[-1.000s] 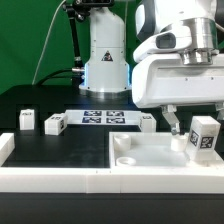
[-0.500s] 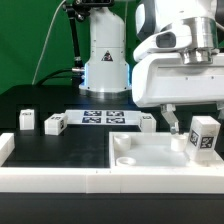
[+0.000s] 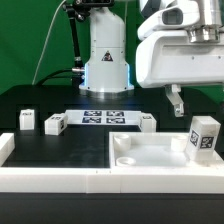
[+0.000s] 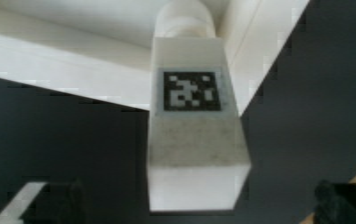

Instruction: Assemble one leg

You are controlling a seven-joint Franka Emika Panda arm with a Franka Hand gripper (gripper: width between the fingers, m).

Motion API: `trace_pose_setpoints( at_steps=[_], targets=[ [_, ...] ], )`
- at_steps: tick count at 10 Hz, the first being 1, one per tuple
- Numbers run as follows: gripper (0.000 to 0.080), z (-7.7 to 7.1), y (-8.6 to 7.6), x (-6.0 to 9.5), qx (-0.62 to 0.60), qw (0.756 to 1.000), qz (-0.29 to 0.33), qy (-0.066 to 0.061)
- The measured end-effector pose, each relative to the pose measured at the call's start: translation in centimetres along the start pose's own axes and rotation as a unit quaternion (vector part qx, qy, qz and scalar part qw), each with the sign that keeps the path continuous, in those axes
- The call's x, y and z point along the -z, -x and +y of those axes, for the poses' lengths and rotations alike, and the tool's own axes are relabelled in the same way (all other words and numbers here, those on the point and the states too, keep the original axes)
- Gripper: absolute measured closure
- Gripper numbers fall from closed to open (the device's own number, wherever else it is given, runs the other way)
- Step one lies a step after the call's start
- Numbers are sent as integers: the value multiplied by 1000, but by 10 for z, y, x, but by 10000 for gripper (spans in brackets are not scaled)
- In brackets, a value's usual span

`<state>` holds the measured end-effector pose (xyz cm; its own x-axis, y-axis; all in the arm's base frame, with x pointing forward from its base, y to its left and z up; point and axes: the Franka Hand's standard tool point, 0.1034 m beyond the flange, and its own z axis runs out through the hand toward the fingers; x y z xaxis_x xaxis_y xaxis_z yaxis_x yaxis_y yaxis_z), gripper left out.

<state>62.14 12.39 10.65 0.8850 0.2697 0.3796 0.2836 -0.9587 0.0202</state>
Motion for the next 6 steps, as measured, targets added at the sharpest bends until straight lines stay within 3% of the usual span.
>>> trace_pose_setpoints(
  at_steps=[1, 4, 6],
  targets=[
    [151, -3, 6, -2, 0, 999, -50, -8],
    [151, 2, -4, -8, -2, 985, -168, -23],
    [151, 1, -1, -8, -2, 965, -259, -37]
  ],
)
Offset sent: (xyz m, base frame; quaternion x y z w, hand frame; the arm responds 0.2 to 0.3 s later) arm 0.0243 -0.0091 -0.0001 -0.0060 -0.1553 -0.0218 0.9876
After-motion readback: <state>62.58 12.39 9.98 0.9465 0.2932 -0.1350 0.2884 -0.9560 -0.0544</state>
